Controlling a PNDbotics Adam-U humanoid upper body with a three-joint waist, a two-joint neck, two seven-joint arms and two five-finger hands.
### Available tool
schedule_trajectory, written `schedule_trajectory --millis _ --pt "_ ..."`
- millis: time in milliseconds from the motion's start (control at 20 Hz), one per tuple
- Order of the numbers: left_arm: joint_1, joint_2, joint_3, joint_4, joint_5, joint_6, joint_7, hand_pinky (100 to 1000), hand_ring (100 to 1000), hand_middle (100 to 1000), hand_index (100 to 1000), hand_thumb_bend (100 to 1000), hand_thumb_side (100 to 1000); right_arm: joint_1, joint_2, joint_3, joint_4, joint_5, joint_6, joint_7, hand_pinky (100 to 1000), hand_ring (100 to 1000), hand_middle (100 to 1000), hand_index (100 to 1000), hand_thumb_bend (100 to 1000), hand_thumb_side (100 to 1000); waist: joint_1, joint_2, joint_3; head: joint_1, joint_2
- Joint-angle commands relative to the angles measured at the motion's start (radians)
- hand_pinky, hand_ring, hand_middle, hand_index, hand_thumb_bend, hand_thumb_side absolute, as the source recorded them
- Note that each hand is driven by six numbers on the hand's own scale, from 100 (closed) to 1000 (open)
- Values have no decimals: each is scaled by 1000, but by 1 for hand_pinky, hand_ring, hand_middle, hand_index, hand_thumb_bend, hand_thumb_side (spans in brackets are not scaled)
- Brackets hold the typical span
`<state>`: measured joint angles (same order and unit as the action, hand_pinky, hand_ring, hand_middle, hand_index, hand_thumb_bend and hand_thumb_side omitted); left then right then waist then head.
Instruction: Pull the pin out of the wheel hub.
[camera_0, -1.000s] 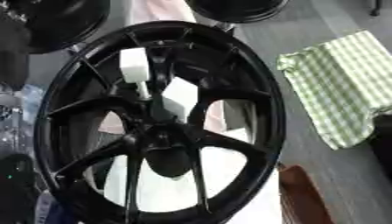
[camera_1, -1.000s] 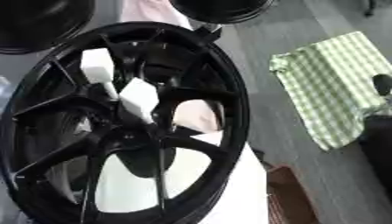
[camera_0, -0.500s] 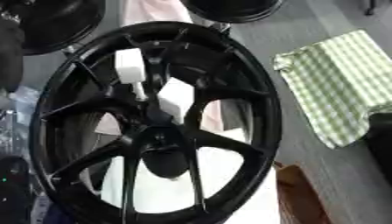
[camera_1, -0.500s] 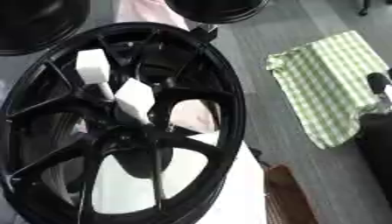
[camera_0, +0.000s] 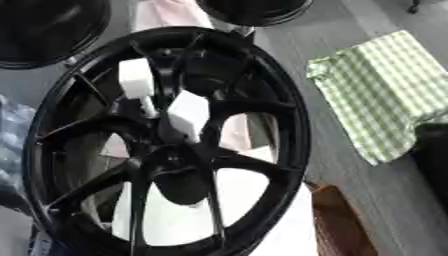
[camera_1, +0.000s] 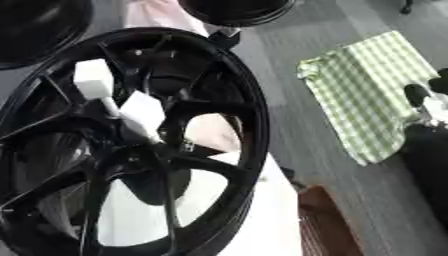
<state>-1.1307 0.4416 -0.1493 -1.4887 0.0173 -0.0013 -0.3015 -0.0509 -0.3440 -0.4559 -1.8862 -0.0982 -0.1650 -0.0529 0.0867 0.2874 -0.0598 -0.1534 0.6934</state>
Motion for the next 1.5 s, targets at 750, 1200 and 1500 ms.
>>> schedule_trajectory --millis 750,1200,1500 --pt "-306 68 -234 228 -348 -152 -462 857 795 741 869 100 253 35 -41 -23 -32 50 -11 -22 683 619 586 773 654 241 8 -14 18 -17 3" --pt "-362 9 -301 238 -372 -200 -599 863 808 753 880 100 404 66 -60 -25 -40 50 -38 -34 685 619 587 773 656 239 -4 -16 3 -11 11" --pt "-373 -10 -330 249 -372 -218 -605 870 816 762 882 100 473 70 -60 -25 -37 52 -40 -35 684 619 587 773 656 239 -4 -18 0 -12 7"
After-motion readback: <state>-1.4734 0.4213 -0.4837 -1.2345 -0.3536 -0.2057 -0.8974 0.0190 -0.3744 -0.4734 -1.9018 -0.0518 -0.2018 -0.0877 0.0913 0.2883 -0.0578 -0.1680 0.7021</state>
